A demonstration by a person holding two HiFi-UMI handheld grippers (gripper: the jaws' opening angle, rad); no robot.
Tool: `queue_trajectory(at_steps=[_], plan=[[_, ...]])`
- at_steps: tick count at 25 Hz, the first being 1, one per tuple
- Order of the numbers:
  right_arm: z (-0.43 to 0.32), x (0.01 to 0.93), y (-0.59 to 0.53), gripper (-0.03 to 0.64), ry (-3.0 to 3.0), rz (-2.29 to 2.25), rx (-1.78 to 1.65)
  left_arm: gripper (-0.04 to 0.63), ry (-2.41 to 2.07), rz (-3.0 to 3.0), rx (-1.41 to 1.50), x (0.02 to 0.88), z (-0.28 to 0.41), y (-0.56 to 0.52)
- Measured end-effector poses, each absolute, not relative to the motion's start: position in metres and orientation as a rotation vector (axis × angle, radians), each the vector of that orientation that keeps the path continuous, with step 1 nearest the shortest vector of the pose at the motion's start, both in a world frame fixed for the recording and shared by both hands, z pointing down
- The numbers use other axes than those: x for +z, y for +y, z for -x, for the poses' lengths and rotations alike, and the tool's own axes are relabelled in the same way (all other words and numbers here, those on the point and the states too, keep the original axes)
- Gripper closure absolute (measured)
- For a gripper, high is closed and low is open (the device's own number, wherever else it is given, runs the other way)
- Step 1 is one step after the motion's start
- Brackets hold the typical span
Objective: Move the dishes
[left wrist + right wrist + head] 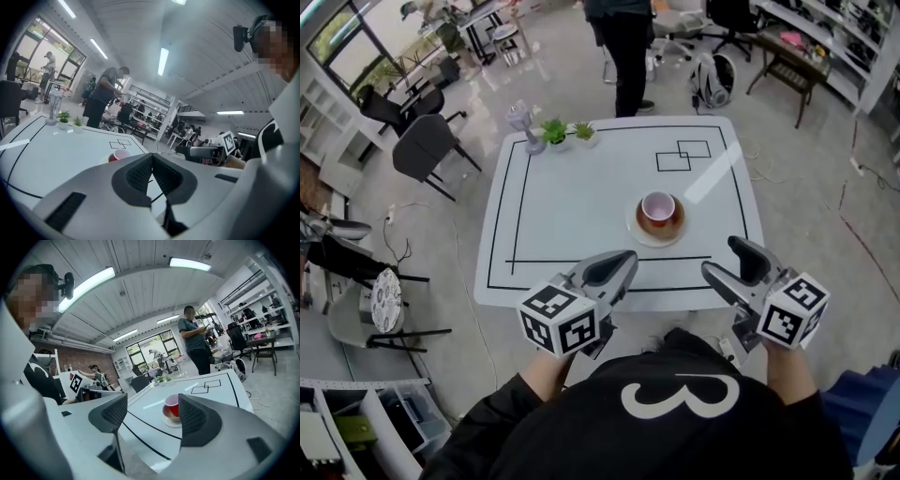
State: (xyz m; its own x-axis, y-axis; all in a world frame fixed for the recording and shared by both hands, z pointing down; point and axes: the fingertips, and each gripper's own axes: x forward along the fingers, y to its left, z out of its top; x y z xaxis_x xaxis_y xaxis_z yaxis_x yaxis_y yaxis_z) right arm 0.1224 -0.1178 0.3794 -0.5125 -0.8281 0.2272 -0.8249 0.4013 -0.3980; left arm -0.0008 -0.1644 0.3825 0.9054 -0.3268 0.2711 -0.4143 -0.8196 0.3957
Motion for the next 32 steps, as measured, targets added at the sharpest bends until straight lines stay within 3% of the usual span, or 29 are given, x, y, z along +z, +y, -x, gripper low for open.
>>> queue_trajectory(at_steps=[12, 32], plan=[[-0.118, 0.396, -0.189, 0.322, 2.690, 1.471, -0.802, 0.592, -0.658, -2.551, 0.273, 0.391, 0.012, -0.205], [-0.120, 0.499, -0.285, 0.402, 2.644, 1.534, -1.208, 0.592, -0.788, -2.435, 0.238, 0.414, 0.037, -0.240]])
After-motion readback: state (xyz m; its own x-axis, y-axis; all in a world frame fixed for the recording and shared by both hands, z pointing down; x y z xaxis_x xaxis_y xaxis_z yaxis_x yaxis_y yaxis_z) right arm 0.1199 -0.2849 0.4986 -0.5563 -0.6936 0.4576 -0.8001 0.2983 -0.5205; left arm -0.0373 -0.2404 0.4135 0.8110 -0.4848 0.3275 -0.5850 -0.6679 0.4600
